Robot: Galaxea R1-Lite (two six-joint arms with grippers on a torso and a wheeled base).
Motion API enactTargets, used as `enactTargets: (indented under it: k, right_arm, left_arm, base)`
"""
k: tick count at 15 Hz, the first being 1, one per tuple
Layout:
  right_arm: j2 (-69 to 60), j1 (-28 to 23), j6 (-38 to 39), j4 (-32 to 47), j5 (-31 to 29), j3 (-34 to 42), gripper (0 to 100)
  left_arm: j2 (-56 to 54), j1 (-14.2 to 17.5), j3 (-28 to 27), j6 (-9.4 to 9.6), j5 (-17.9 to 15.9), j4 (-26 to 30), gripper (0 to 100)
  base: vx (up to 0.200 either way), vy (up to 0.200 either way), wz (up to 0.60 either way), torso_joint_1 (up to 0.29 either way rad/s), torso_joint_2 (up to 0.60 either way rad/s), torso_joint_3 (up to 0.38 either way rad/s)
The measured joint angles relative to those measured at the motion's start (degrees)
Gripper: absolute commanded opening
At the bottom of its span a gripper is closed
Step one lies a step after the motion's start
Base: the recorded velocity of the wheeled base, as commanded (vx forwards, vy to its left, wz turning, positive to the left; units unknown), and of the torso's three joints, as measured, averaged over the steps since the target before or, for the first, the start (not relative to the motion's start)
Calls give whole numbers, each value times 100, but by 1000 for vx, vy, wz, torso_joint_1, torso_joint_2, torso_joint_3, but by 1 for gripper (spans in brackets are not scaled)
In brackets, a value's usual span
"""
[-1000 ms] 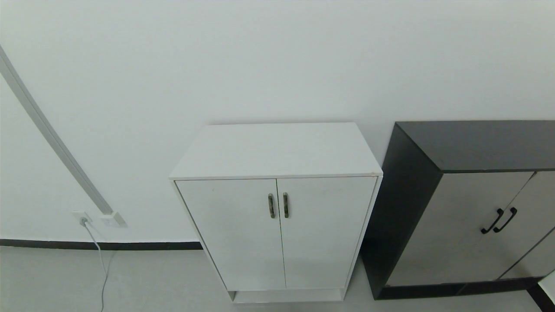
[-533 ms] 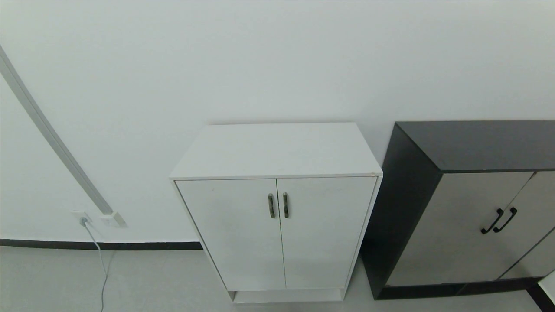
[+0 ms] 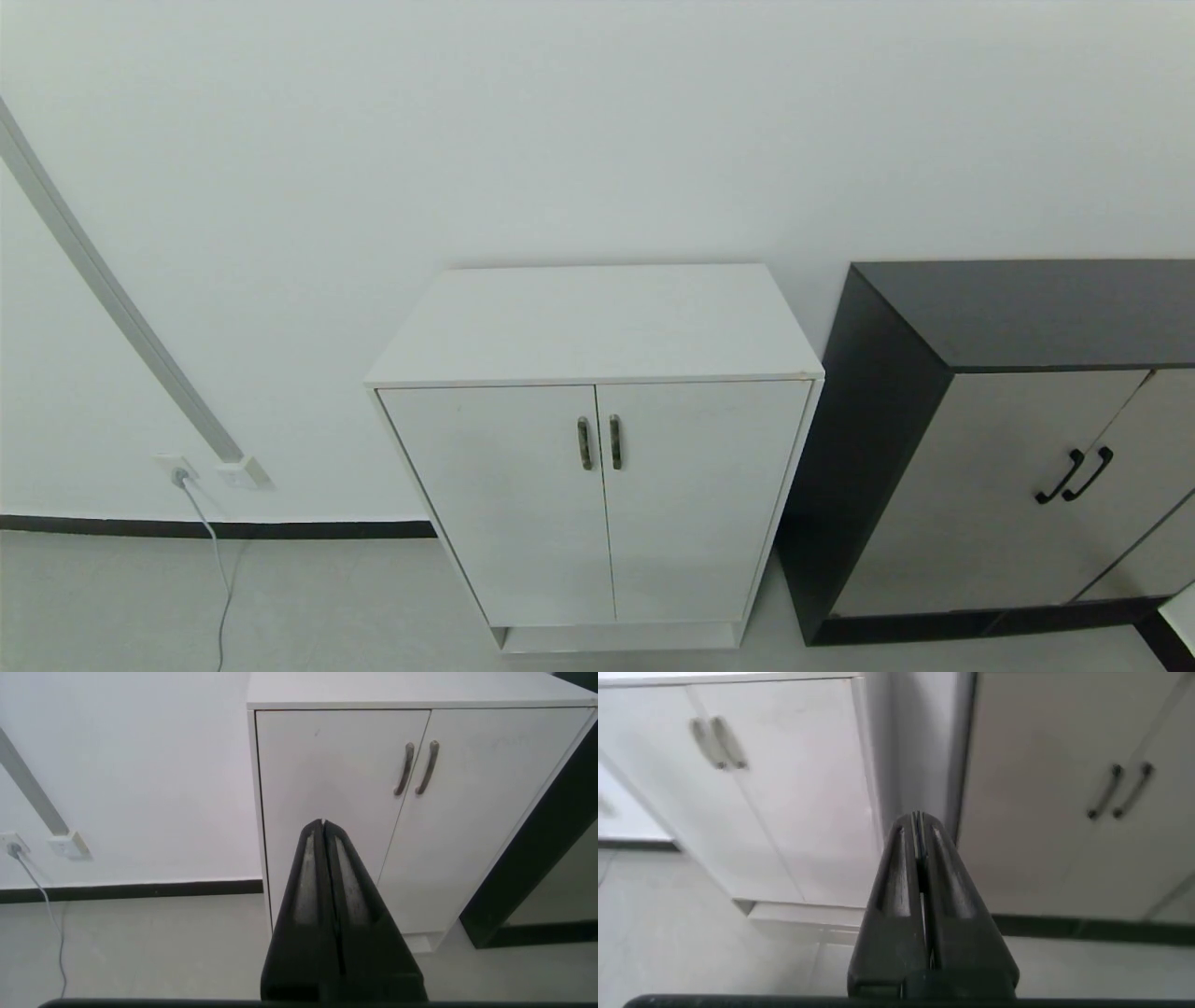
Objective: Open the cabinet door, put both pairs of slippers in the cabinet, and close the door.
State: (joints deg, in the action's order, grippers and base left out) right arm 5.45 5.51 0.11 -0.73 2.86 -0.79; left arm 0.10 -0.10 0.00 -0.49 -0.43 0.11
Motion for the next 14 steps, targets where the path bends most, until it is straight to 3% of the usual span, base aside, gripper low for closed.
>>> enactTargets:
  k: [7, 10, 14]
  right_arm:
    - [-5, 0, -330, 76, 115, 69, 0]
    - [-5, -15, -93, 80, -176, 77, 0]
    - [-60, -562, -82, 89, -197, 79, 0]
  left_arm:
    - [0, 0, 0, 0, 0, 2, 0]
    - [0, 0, 0, 5, -1, 2, 0]
    - [0, 0, 0, 5, -1, 2, 0]
  base:
    - [0, 0, 0, 0, 0, 0]
    - [0, 0, 0, 0, 0, 0]
    - [0, 0, 0, 0, 0, 0]
